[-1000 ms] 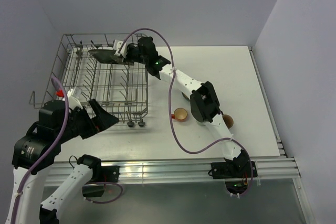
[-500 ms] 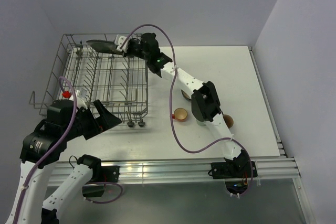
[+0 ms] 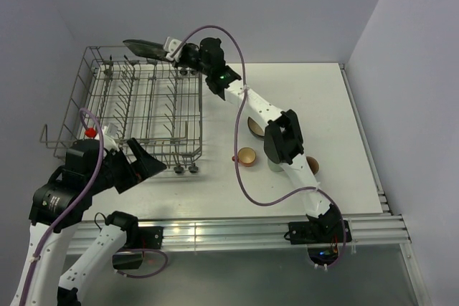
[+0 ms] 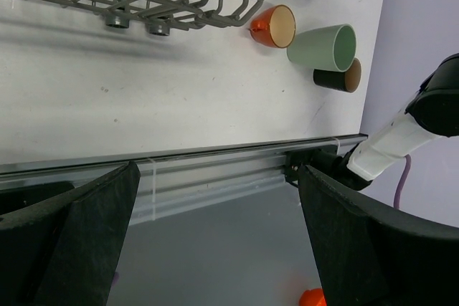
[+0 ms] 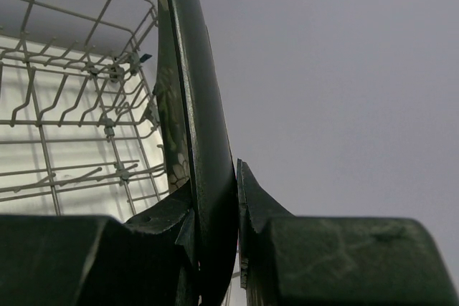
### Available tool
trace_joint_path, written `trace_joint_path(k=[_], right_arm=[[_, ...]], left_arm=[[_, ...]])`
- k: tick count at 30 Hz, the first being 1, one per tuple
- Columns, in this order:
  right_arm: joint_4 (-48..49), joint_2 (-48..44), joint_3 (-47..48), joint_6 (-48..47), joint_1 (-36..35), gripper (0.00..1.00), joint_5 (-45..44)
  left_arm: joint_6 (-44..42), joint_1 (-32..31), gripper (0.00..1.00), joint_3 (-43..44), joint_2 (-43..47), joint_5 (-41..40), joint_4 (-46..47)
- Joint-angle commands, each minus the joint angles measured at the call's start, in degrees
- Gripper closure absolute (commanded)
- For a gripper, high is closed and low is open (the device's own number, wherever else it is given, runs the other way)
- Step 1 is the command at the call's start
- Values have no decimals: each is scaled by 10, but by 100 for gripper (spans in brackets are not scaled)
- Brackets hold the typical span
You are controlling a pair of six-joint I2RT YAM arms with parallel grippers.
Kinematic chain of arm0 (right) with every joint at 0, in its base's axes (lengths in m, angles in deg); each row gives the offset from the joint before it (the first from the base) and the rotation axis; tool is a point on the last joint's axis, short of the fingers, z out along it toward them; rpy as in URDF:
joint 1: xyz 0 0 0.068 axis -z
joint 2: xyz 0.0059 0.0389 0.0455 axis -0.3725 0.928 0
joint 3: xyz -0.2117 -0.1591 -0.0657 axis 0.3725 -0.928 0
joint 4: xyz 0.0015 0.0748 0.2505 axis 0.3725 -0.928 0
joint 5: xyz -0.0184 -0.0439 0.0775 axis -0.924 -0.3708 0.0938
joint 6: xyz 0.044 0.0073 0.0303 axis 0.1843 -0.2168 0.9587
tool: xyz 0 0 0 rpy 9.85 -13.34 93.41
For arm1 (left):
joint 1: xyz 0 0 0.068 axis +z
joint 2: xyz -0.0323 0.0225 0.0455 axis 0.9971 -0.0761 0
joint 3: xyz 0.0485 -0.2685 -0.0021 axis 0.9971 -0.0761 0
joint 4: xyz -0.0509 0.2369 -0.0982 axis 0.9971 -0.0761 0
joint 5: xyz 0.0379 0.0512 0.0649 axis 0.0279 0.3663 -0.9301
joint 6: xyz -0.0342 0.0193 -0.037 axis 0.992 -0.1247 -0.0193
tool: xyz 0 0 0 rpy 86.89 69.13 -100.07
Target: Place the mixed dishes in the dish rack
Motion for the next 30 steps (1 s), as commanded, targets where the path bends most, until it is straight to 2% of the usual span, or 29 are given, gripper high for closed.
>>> trace_joint_path(k=[1,18,27,30], right_arm=[[122,-14,54,0,4,100,7],[124,22,64,9,10,100,30],[137,-1,49,6,7,100,33],[132,6,72,1,8,100,32]], left_arm=[[11,1,1,-2,6,-4,23],[27,2,1,-27,29,-5,32],[20,1,1,-26,26,-2,31],[16,1,1,-28,22,1,34]])
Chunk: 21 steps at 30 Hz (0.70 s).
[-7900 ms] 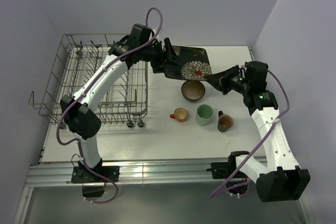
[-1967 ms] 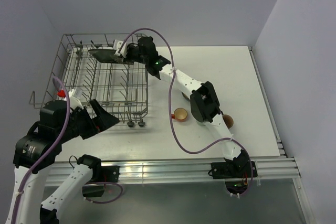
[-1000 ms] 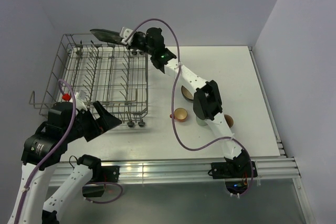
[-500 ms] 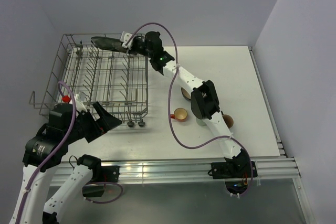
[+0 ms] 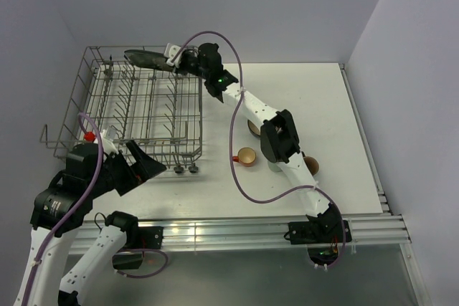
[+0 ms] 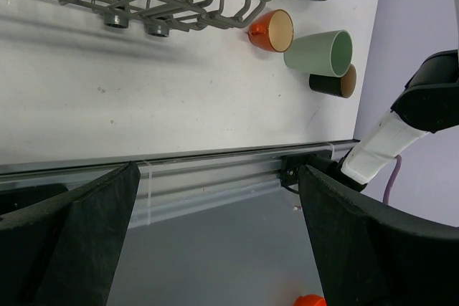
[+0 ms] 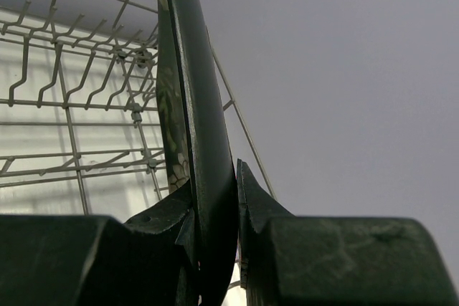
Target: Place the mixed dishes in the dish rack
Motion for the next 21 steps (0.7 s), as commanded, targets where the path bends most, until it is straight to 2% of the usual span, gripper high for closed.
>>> trace_joint_path(k=[1,7,13,21], right_arm=[[128,-31,68,-17,1,100,4],[132,-38,50,-33,6,100,16],[135,-9,85,-31,8,100,17],[137,0,72,-49,15,100,21]], left_arm=[[-6,1,1,-2,-3,6,20],[-7,2,1,-2,1,5,18],[-6,1,1,0,4,4,13],[6,1,1,-3,16,-2,7]])
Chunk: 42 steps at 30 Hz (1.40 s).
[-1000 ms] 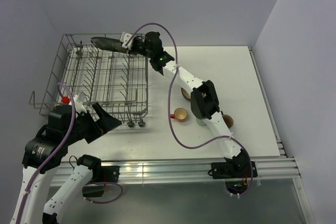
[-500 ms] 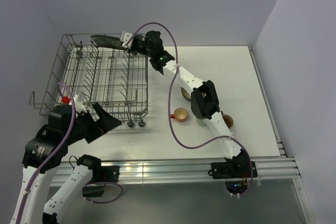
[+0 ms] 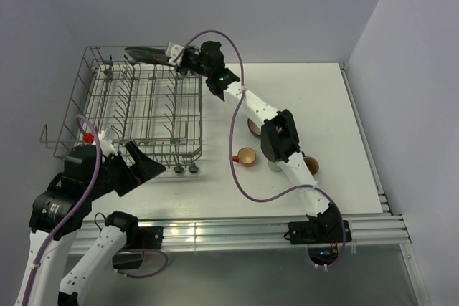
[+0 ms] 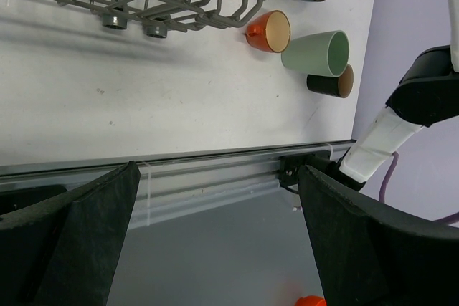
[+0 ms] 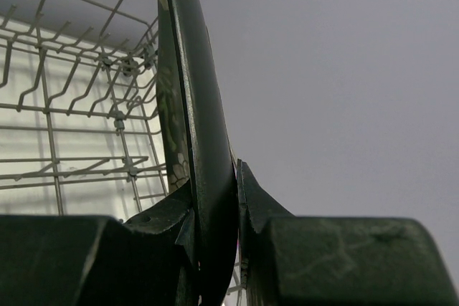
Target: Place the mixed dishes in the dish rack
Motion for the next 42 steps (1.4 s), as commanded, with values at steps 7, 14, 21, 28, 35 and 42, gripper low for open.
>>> trace_joint_path(k=[7,14,21,28,35,42], right_arm=[[127,2,43,-28,15,100,10],[131,7,30,-18,17,100,9],[131,17,28,-6,17,100,1],[125,26,19,-7,16,100,4],[122,35,13,-8,11,100,4],[128,49,5,-2,5,93,-3]], left_arm=[[16,2,1,-12,18,-1,8],[23,1,1,-19,25,0,12],[23,1,1,-20,26,-1,9],[22,1,1,-28,28,6,13],[29,1,1,-30,36,2,8],[39,1,1,-32,45,0,1]])
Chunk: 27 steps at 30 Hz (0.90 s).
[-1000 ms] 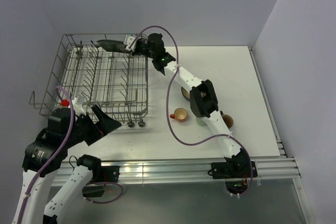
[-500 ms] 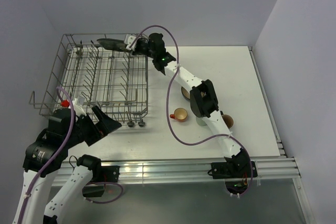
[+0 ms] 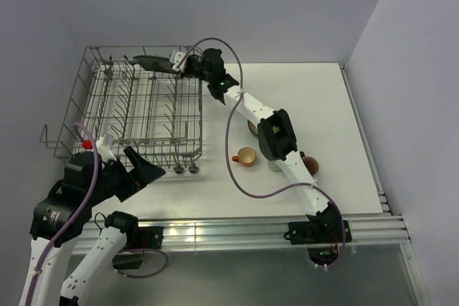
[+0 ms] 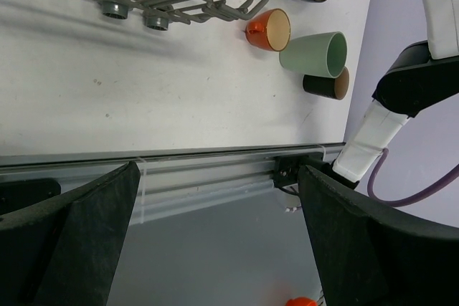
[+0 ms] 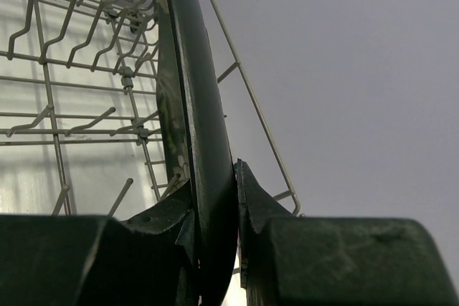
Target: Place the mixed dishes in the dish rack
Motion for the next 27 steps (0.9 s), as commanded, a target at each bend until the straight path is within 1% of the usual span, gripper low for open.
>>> trace_joint_path(k=[1,4,9,11,17,23,25,26,27], right_arm=[[106,-3,9,1,-9,93,-3],[107,-2,4,1,-12,90,-1],[108,-4,4,5,-18,81,0],[107,-7,4,4,-19,75,-1],[99,-14,4,3,-18,66,-4],[89,-15,-3,4,-18,63,-7],[91,-14,-3,4,-19,58,-11],[93,-14,-3,6,-19,53,-12],[93,-14,-4,7,-20,53,-12]], left_arm=[[13,1,1,-2,10,-1,1],[18,1,1,-4,14,-2,0],[19,1,1,-4,17,-4,-2],[19,1,1,0,18,-5,-2],[19,1,1,-1,21,-3,0],[17,1,1,5,19,-3,-3],[17,1,1,5,19,-3,-5],[17,1,1,7,19,-3,-6],[16,1,1,8,19,-3,-7]])
